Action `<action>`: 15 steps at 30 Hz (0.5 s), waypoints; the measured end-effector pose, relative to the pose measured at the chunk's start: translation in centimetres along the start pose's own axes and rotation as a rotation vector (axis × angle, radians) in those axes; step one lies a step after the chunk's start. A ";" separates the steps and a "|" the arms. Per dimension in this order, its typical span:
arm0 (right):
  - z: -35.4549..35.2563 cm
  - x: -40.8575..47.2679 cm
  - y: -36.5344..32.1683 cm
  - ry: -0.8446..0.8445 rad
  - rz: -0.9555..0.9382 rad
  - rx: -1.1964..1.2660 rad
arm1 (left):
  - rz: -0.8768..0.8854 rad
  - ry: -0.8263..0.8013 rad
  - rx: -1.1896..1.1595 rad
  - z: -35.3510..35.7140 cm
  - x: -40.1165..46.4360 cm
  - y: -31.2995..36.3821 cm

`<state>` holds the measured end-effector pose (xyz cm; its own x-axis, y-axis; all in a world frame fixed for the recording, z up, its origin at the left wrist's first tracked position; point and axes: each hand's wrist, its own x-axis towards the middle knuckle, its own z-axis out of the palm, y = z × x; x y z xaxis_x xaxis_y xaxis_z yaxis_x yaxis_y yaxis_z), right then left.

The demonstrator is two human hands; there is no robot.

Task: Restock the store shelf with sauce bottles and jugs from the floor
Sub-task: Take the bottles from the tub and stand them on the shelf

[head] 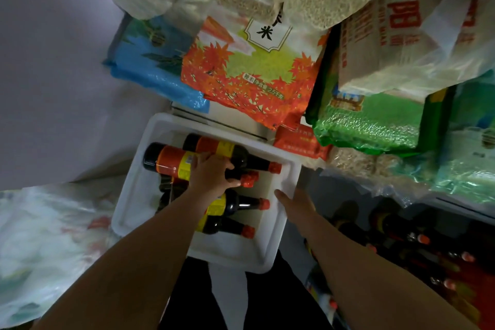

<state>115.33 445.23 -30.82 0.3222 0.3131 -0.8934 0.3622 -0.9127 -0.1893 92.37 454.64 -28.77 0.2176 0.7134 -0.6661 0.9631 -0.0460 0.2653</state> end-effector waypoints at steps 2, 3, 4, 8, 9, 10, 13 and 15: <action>0.5 1.1 1.1 0.020 -0.003 0.017 | 0.017 0.003 0.052 0.4 0.2 -0.1; 0.6 1.4 1.4 0.035 0.004 0.037 | 0.024 0.004 0.076 0.6 0.2 -0.1; 0.7 1.7 1.6 0.049 0.015 0.062 | 0.029 -0.001 0.101 0.7 0.2 -0.1; 0.9 1.9 2.2 0.110 0.057 0.234 | 0.051 -0.015 0.262 1.3 0.4 0.1; 1.0 1.9 2.4 0.121 0.063 0.261 | 0.060 -0.003 0.302 1.5 0.5 0.2; 1.0 2.0 2.5 0.127 0.057 0.285 | 0.075 0.013 0.330 1.7 0.6 0.3; 1.3 1.8 2.3 0.168 0.038 0.276 | 0.144 0.022 0.302 1.4 0.8 0.2; 1.3 0.7 1.5 0.179 -0.003 0.140 | 0.208 0.020 0.237 0.6 0.4 -0.5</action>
<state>114.97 443.74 -32.26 0.4756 0.3460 -0.8088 0.2423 -0.9353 -0.2577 92.04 454.56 -29.62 0.4129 0.6851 -0.6001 0.9089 -0.3527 0.2227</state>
